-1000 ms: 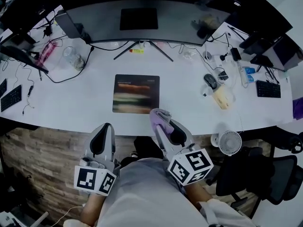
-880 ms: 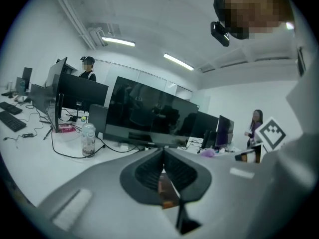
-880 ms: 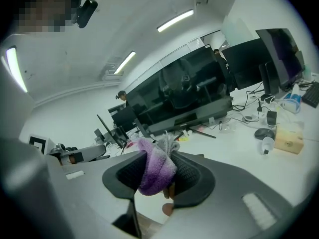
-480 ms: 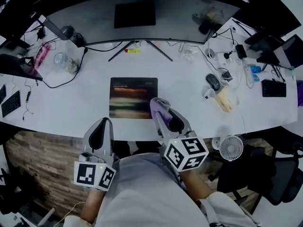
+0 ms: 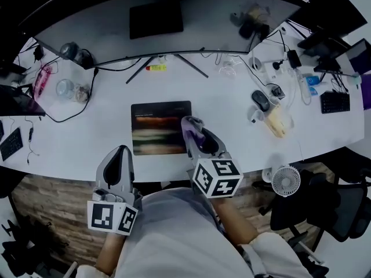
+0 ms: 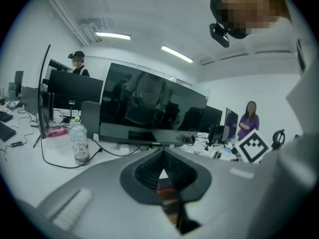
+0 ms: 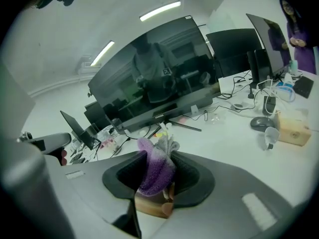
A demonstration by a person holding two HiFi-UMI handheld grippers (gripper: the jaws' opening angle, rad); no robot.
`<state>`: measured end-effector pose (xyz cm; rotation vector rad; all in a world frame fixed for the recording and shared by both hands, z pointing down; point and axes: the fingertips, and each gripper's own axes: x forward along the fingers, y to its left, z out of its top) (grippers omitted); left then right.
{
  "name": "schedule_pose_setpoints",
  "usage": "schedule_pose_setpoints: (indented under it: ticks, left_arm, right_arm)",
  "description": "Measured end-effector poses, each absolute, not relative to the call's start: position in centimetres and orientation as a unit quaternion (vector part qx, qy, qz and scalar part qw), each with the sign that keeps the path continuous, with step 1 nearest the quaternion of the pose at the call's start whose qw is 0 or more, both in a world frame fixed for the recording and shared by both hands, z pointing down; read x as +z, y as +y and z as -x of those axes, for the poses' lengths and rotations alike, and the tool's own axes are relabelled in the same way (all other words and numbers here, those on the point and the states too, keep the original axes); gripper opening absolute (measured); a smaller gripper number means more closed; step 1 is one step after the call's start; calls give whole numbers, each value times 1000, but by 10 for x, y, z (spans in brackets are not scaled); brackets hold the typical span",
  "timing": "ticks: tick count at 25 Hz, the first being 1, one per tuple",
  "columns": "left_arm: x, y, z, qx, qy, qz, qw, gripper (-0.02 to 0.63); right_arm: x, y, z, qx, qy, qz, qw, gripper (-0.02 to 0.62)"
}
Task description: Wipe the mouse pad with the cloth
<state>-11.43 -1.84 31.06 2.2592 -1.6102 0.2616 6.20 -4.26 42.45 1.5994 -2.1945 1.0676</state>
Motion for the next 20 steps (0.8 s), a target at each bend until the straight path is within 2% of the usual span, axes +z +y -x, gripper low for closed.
schedule_pose_setpoints:
  ticks: [20]
  left_arm:
    - [323,-53,144,117,-538,-814,189,0]
  right_arm:
    - [529,-102,-64,381,-653,-618,216,146]
